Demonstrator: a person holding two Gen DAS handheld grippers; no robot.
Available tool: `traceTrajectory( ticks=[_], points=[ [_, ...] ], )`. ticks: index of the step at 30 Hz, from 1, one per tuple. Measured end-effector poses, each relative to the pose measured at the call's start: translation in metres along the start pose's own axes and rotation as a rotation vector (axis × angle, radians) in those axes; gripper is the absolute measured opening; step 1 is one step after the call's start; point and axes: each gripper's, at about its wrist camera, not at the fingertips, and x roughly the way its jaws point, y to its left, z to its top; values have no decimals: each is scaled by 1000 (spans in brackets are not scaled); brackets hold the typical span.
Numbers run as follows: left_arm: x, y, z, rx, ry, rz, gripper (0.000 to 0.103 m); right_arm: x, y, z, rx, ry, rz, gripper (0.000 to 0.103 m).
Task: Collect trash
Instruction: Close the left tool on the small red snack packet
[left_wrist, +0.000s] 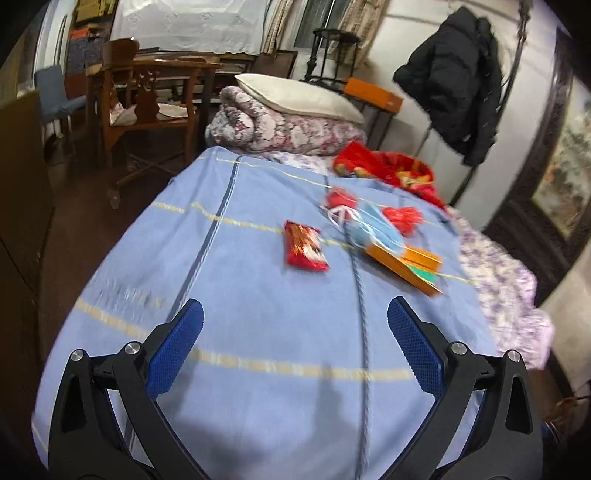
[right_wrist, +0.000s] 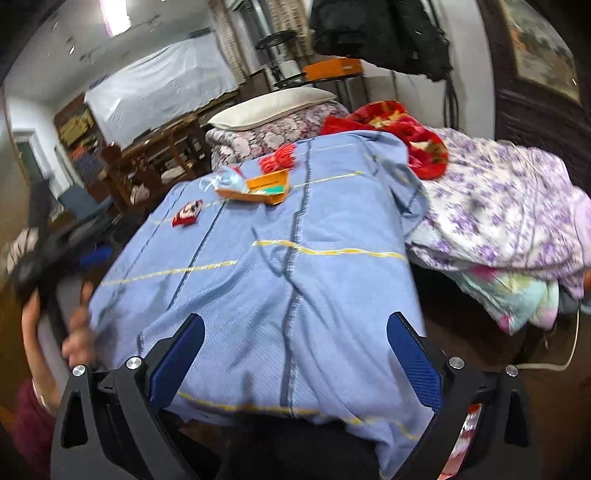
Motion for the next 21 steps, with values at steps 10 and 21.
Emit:
traceTrajectory(
  ticks=[10, 21],
  points=[
    [109, -10, 32, 35, 145, 88, 96, 10, 10, 13, -65, -68, -61, 97],
    [117, 2, 46, 71, 150, 3, 41, 69, 44, 95, -43, -25, 41, 81]
  ],
)
